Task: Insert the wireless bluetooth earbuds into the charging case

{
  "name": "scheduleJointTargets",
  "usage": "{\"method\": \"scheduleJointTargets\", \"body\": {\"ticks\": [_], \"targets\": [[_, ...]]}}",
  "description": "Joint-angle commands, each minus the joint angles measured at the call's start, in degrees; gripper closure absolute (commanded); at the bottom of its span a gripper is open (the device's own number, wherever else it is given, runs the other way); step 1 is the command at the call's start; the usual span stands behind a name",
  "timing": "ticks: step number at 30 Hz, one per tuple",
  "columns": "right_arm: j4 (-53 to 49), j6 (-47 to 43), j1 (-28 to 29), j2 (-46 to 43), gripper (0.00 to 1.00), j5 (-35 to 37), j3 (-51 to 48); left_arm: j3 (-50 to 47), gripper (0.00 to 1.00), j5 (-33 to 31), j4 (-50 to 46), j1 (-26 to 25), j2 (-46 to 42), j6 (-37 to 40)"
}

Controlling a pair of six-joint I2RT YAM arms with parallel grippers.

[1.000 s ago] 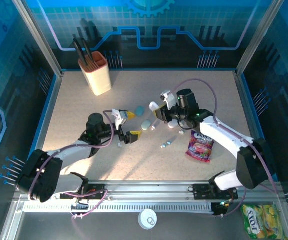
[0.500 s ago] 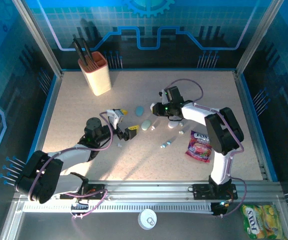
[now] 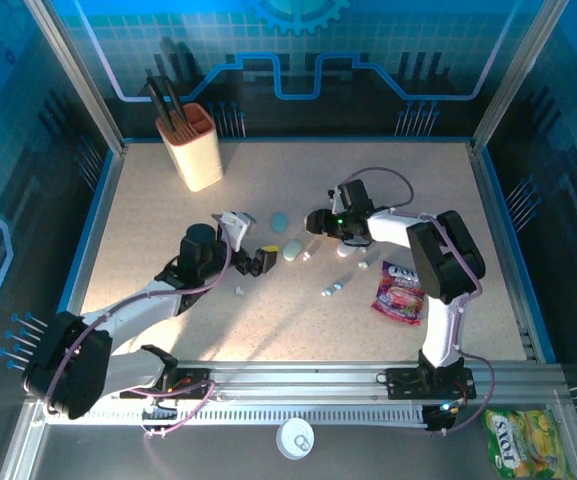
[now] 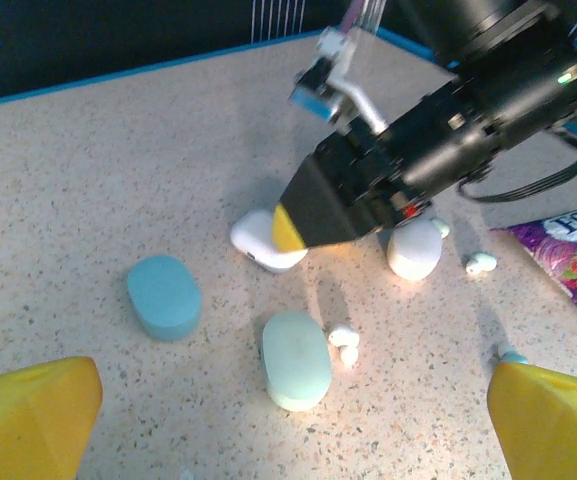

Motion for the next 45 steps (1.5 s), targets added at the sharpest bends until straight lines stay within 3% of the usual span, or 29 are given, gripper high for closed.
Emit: {"method": "scheduleJointTargets", "body": {"ticks": [1, 5, 15, 26, 32, 41, 45], "targets": [[1.36, -5.15, -1.39, -7.14, 0.28, 0.69, -3.32, 4.41, 0.01, -7.97, -11.14, -1.96, 0.24, -1.61], [2.45, -10.50, -1.31, -15.25, 0.21, 3.04, -8.95, 9.66, 0.01, -13.55, -18.82, -4.26, 4.26, -2.67], [-1.05, -17.71, -2.24, -36.06, 0.19, 9.25, -21.39, 26.64, 0.01, -16.53, -34.31, -8.03, 21.60, -1.25], [-4.73, -19.98, -5.64, -42.25, 0.19, 9.83, -25.27, 43.12, 0.02, -17.80, -46.66, -10.31, 38.13, -0.63], [-3.49, -19.75, -7.02, -42.14, 0.20, 8.44, -25.81, 46.83, 0.10, -17.40, -48.86, -11.30, 43.46, -0.73], [-2.62, -18.97, -7.35, -41.20, 0.20, 7.72, -26.34, 46.69, 0.44, -17.55, -48.54, -11.39, 44.14, -0.92], [-2.75, -18.19, -7.43, -41.45, 0.21, 7.57, -26.26, 45.75, 0.45, -18.11, -47.25, -11.42, 43.53, -0.96]]}}
